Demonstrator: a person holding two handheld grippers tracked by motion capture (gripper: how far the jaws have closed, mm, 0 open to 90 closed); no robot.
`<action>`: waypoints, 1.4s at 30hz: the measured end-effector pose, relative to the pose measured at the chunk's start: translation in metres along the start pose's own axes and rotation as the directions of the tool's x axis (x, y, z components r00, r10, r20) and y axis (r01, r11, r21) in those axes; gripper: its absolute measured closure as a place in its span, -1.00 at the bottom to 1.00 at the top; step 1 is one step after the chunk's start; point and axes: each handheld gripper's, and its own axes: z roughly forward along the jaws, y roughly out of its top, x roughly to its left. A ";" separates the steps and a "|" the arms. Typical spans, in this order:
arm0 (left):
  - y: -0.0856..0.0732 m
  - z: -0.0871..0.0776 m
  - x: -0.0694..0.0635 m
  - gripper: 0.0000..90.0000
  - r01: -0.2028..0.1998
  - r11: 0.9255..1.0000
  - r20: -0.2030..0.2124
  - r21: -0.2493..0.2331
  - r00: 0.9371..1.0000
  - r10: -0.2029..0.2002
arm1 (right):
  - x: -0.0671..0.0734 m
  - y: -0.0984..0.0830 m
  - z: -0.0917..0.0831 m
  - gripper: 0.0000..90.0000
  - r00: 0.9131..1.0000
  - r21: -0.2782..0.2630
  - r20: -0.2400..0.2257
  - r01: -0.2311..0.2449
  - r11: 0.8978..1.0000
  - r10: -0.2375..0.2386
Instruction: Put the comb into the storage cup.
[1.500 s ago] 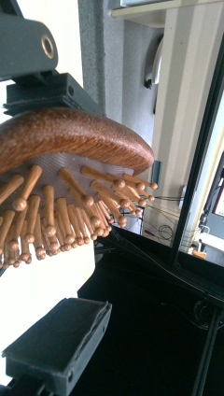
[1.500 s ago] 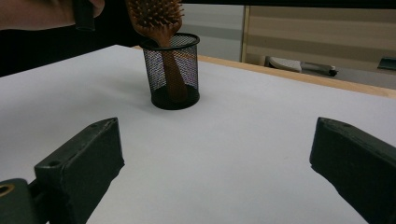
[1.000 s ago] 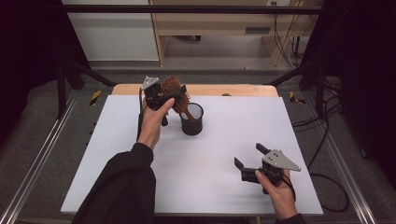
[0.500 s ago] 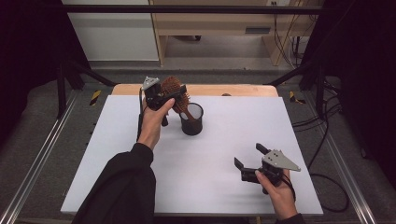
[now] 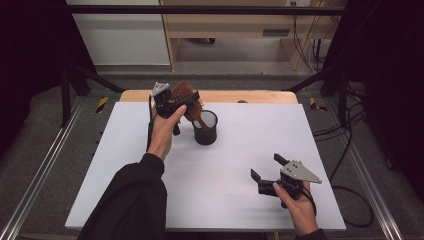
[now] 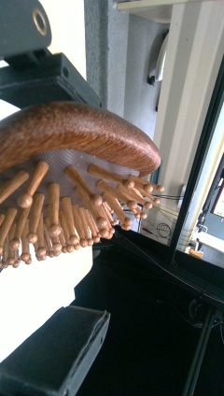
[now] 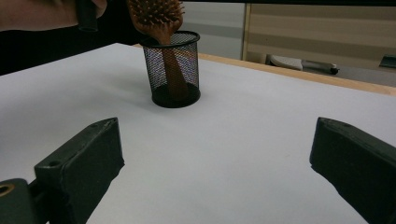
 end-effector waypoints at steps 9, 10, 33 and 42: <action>0.000 0.000 0.001 -0.94 0.007 1.000 0.001 0.006 1.000 -0.007 | 0.000 0.000 0.000 -0.93 1.000 0.001 0.000 0.000 1.000 0.000; 0.000 0.000 0.001 -0.94 0.008 1.000 0.000 0.006 1.000 -0.008 | 0.000 0.000 0.000 -0.93 1.000 0.000 0.000 0.001 1.000 -0.001; -0.002 -0.005 0.003 -0.94 0.009 1.000 -0.010 -0.007 1.000 -0.009 | 0.001 0.000 0.001 -0.93 1.000 0.003 -0.002 -0.001 1.000 0.001; -0.004 -0.007 0.003 -0.95 0.007 1.000 -0.010 -0.005 1.000 -0.007 | 0.001 0.000 0.001 -0.93 1.000 0.005 -0.003 0.000 1.000 0.000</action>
